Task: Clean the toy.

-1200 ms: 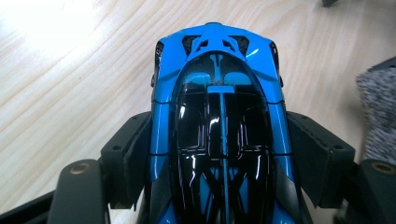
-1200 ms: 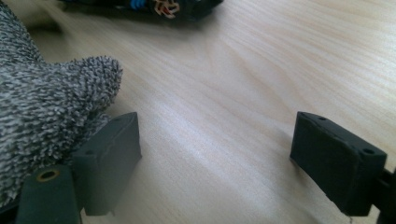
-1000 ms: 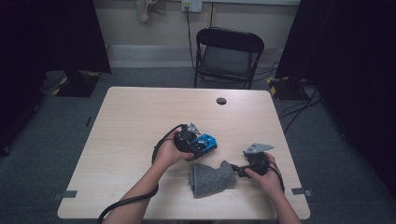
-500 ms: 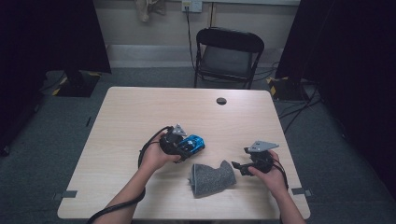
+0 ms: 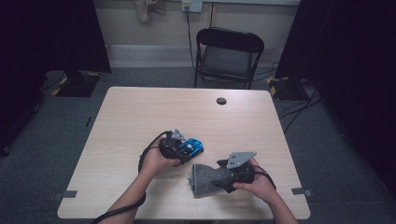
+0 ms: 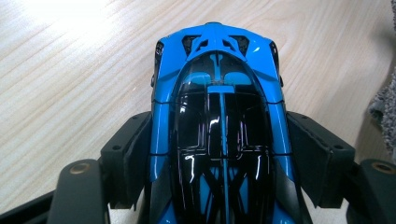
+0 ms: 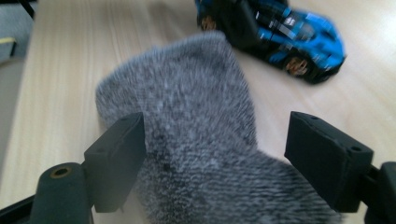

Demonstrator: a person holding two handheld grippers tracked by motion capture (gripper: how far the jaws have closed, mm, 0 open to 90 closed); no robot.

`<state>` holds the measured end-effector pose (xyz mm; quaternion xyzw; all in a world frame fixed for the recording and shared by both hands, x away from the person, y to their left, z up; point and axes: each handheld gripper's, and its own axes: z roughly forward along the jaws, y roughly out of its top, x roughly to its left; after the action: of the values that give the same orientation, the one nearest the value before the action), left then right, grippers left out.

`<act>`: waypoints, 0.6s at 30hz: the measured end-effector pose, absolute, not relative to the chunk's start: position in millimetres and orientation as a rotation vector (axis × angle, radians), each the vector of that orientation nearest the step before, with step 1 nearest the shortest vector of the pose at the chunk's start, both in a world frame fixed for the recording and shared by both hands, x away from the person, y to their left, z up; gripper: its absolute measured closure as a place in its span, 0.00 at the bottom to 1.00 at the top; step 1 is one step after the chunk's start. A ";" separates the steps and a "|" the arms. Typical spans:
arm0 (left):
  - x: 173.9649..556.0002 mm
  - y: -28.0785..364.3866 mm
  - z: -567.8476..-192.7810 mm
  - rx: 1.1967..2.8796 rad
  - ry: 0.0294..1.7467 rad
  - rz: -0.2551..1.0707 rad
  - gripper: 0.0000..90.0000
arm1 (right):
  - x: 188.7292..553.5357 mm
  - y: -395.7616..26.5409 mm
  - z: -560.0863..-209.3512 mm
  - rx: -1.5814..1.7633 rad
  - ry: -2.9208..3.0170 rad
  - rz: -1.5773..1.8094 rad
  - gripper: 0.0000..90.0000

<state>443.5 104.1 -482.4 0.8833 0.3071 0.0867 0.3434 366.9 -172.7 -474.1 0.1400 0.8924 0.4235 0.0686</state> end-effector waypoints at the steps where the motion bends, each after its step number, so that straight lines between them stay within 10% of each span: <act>1: 443.4 104.4 -482.6 2.299 0.794 0.232 0.31 | 367.0 -171.9 -476.9 0.413 2.696 1.270 0.24; 18: 441.5 103.9 -484.4 2.292 0.790 0.243 0.31 | 369.7 -163.3 -490.9 0.530 2.698 1.143 0.53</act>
<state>441.5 103.9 -484.4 0.8829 0.3042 0.0936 0.3451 369.7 -163.3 -490.9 0.1775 0.9031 0.3825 0.0818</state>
